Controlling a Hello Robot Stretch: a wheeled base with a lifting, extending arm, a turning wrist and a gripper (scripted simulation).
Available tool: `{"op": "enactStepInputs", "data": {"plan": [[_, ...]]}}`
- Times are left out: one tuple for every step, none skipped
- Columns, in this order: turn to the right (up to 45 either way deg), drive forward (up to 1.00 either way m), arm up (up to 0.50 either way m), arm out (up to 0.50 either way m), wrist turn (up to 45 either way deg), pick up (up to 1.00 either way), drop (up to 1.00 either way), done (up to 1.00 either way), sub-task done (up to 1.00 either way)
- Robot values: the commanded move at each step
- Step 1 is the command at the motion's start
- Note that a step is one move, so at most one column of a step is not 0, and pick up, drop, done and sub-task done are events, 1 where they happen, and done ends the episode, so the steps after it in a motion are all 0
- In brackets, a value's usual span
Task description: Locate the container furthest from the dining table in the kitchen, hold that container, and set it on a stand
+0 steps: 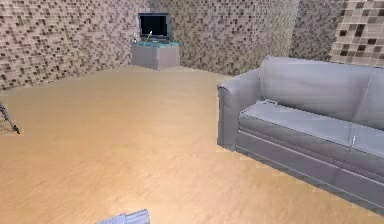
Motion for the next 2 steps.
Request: {"op": "enactStepInputs", "data": {"plan": [[0.0,0.70,0.00,0.00,0.0,0.00,0.00,0.00,0.00],[-45.0,0.00,0.00,0.00,0.0,0.00,0.00,0.00,0.00]]}}
